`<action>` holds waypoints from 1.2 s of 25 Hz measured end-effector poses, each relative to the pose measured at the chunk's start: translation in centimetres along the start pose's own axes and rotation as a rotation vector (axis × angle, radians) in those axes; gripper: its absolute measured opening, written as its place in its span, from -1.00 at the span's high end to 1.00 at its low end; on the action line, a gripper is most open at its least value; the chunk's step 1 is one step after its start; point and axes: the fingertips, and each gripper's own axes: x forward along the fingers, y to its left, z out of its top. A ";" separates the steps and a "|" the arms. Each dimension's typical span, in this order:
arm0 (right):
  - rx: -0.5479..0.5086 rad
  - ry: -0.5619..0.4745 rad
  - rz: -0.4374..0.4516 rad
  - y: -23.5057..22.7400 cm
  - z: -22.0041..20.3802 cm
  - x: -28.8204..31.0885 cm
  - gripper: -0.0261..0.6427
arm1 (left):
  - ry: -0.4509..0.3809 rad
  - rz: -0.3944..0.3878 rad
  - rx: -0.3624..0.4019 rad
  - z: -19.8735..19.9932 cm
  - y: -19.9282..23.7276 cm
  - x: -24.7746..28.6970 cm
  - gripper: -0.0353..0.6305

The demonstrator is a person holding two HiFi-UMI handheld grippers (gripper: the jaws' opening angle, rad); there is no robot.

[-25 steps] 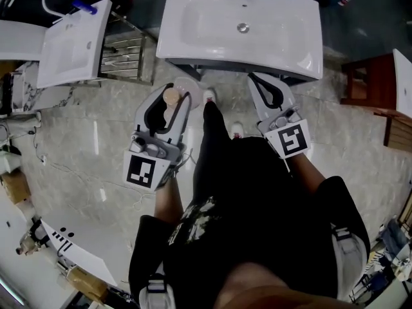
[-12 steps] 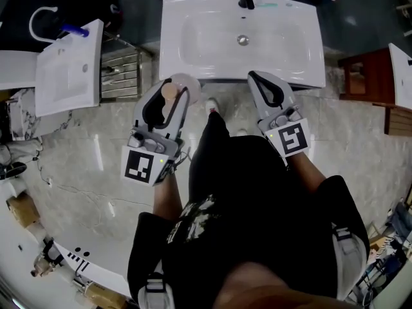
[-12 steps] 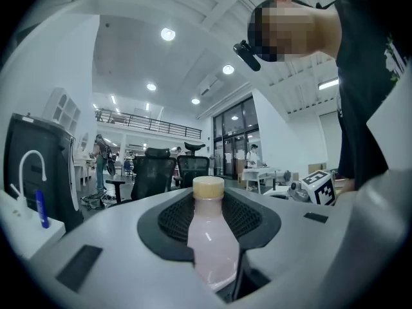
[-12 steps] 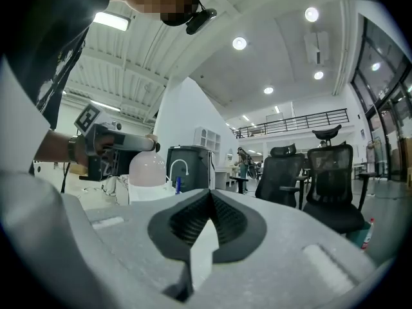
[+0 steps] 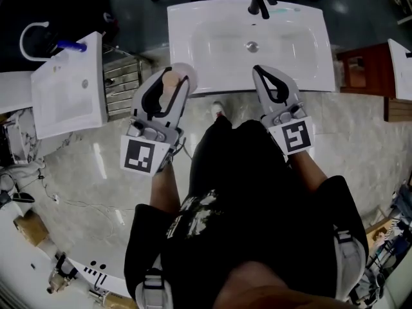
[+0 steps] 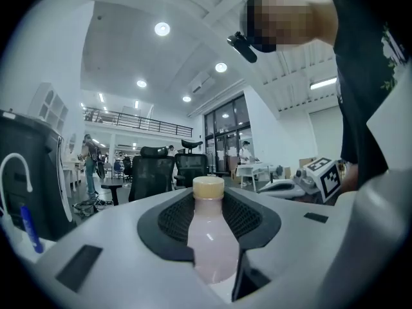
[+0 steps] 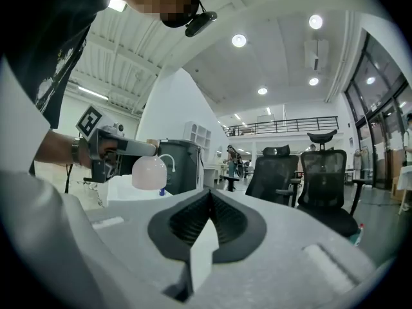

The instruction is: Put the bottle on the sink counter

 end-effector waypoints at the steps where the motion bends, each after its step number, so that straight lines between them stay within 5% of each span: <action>1: 0.001 0.002 -0.016 -0.1 0.0 0.6 0.94 | 0.018 -0.001 0.018 -0.6 0.9 0.3 0.45; 10: -0.049 0.060 -0.071 -1.5 -0.8 3.5 0.94 | -0.021 0.009 0.031 -3.6 8.9 4.9 0.45; 30: 0.024 0.124 0.013 -10.2 -7.4 16.5 0.94 | 0.183 0.016 -0.050 -12.3 18.3 19.1 0.45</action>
